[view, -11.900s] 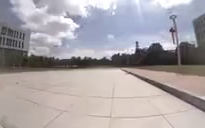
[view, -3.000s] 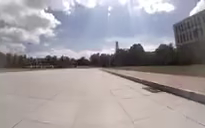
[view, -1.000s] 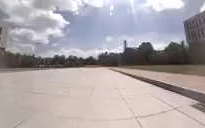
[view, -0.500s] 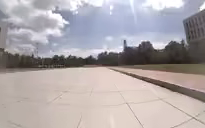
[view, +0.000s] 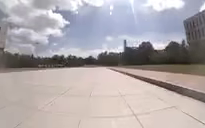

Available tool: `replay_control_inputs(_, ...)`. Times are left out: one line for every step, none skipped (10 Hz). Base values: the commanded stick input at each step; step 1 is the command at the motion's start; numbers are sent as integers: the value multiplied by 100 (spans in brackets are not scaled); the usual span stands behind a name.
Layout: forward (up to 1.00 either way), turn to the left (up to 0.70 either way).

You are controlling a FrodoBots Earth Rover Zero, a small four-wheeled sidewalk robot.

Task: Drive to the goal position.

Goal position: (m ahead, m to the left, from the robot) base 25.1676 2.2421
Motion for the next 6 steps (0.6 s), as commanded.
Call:
replay_control_inputs(70, 0)
replay_control_inputs(70, 0)
replay_control_inputs(70, 0)
replay_control_inputs(70, 0)
replay_control_inputs(70, 0)
replay_control_inputs(70, 0)
